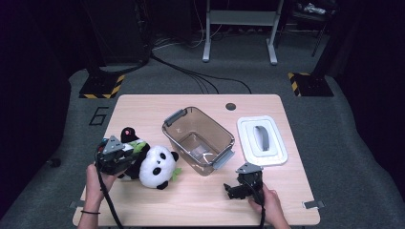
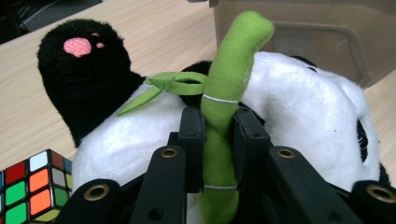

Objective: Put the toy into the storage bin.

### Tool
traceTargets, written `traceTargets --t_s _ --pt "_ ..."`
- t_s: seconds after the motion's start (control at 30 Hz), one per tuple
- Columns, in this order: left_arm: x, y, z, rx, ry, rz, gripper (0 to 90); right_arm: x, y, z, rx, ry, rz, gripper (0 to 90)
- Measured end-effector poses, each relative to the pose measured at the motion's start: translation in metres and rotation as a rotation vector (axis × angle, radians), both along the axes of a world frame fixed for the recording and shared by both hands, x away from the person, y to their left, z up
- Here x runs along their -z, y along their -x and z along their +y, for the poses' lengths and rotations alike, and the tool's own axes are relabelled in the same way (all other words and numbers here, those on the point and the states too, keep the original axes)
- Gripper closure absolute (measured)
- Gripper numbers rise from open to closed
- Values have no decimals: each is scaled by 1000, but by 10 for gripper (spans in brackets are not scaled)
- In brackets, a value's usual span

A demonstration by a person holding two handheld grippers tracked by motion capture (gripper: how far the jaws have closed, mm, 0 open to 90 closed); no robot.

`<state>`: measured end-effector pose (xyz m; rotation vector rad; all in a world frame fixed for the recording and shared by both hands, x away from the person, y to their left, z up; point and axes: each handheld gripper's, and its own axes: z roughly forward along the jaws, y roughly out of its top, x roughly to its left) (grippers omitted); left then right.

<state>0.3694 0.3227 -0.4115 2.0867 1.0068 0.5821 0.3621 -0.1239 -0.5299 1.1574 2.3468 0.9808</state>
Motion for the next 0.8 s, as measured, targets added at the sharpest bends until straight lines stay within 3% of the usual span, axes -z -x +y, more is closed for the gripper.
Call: traceTargets --t_s 0.4,0.67,0.8 --pt "-20 15 12 56 55 -16 762 0 0 0 -2 -1 3 0" --pt "-33 14 17 94 74 0 762 0 0 0 2 -2 9 0" --pt "-43 14 20 104 95 -11 762 0 0 0 -2 0 4 0"
